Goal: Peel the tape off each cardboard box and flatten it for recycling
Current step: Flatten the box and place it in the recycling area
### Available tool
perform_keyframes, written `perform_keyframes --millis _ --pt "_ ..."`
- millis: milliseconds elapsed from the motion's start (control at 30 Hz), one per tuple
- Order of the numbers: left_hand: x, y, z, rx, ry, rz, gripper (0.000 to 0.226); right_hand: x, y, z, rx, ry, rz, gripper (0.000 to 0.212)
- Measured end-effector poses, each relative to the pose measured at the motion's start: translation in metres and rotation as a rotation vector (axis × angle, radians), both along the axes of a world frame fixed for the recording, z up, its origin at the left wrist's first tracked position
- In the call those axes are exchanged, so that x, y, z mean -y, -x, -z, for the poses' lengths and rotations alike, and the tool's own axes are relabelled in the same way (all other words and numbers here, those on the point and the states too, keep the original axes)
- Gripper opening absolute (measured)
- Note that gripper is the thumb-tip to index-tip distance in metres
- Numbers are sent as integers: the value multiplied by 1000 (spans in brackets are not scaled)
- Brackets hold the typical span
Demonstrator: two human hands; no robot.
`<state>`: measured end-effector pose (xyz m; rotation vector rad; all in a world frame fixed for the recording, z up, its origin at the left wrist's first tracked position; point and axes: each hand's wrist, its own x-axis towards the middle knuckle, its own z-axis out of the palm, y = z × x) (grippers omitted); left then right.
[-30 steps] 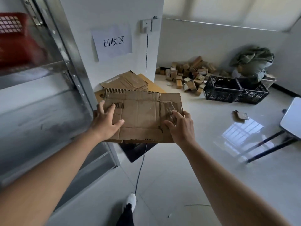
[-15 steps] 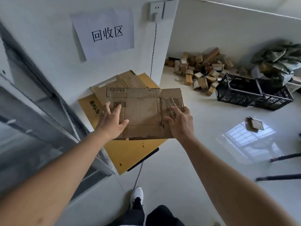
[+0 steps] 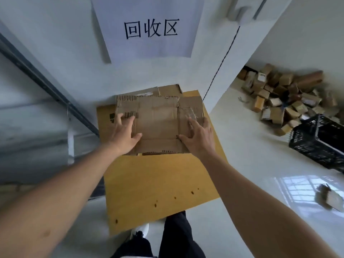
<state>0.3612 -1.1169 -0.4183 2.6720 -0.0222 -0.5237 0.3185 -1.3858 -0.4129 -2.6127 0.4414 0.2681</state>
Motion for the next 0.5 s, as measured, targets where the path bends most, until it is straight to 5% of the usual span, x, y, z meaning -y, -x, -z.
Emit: perform_keyframes --millis 500 --pt "20 -65 69 -39 -118 -196 68 27 -141 94 -124 -8 -332 78"
